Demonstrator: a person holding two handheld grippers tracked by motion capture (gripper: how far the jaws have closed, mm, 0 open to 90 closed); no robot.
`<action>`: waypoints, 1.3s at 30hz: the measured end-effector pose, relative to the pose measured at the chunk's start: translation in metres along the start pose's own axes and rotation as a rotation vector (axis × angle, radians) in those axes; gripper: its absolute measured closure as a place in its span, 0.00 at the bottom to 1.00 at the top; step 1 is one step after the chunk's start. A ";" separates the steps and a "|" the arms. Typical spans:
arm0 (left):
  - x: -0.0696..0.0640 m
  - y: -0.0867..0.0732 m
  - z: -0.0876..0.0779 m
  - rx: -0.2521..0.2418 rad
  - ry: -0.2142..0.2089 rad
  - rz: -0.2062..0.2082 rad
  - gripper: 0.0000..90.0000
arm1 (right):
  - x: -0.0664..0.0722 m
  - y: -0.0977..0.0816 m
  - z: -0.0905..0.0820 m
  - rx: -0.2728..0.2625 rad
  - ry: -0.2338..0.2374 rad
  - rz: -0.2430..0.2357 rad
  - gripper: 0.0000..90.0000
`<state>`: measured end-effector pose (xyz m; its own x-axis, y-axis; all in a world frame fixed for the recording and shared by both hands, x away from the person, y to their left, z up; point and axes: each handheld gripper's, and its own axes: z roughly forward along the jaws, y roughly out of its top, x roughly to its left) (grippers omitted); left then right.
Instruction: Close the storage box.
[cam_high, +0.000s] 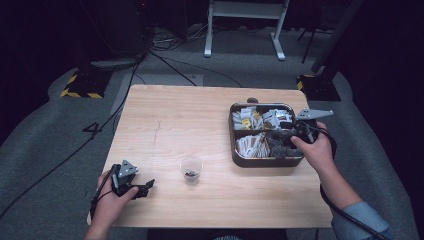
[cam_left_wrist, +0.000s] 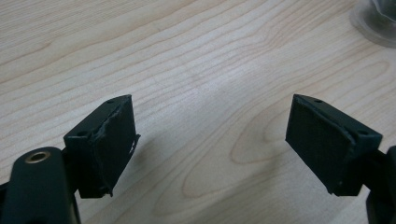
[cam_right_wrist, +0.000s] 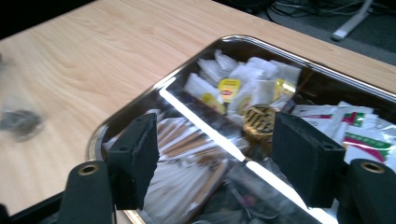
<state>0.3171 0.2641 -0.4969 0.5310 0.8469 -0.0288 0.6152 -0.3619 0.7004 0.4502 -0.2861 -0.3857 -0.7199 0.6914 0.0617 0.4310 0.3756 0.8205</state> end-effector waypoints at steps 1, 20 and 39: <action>-0.001 -0.001 -0.001 -0.001 0.001 0.005 0.18 | 0.004 -0.002 -0.003 -0.007 0.009 0.001 0.36; -0.003 -0.010 -0.004 0.043 -0.010 0.024 0.19 | 0.059 -0.057 -0.011 -0.046 0.131 -0.010 0.36; 0.000 -0.011 0.000 0.019 -0.016 0.020 0.16 | 0.095 -0.079 0.017 0.082 0.254 -0.141 0.31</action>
<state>0.3106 0.2677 -0.5045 0.5529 0.8328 -0.0264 0.6148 -0.3863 0.6876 0.3569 -0.2396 -0.4538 -0.8843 0.4563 0.0990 0.3521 0.5125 0.7831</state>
